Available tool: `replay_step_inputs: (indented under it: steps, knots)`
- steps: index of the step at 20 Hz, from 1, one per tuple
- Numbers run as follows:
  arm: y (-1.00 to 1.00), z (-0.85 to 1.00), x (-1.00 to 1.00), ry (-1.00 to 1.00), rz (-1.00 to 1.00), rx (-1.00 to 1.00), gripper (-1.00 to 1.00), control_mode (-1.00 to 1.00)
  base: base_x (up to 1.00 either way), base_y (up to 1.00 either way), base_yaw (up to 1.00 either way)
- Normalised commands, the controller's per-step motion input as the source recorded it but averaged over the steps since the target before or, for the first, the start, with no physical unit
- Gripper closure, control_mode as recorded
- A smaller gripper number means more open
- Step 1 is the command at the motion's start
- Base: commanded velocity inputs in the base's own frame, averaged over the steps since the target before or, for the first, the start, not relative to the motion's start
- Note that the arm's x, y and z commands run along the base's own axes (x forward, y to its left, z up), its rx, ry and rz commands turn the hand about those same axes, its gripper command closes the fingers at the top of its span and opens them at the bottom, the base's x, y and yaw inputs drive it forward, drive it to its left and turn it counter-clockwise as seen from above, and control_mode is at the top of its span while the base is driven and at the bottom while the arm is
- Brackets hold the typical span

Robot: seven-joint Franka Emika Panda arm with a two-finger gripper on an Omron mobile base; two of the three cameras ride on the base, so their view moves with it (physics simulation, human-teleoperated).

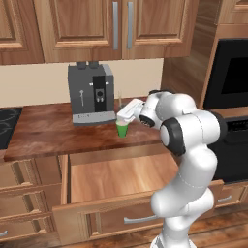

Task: Pick up the straw from the left drawer and put it inside the smoothie cup.

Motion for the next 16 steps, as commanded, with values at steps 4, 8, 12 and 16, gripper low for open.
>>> replay_step_inputs:
  steps: [4,8,12,16]
  knots:
    - [0.00,0.00,0.20,0.00,0.00,0.04,1.00,-1.00,0.00,0.00,0.00]
    - [0.00,0.00,0.36,0.01,0.00,0.00,1.00,-1.00,0.00,0.00,0.00]
    - [0.00,0.00,0.40,0.04,0.00,0.00,1.00,-1.00,0.00,0.00,0.00]
    - [0.00,-0.06,0.37,0.05,0.00,-0.01,1.00,-1.00,0.00,0.00,0.00]
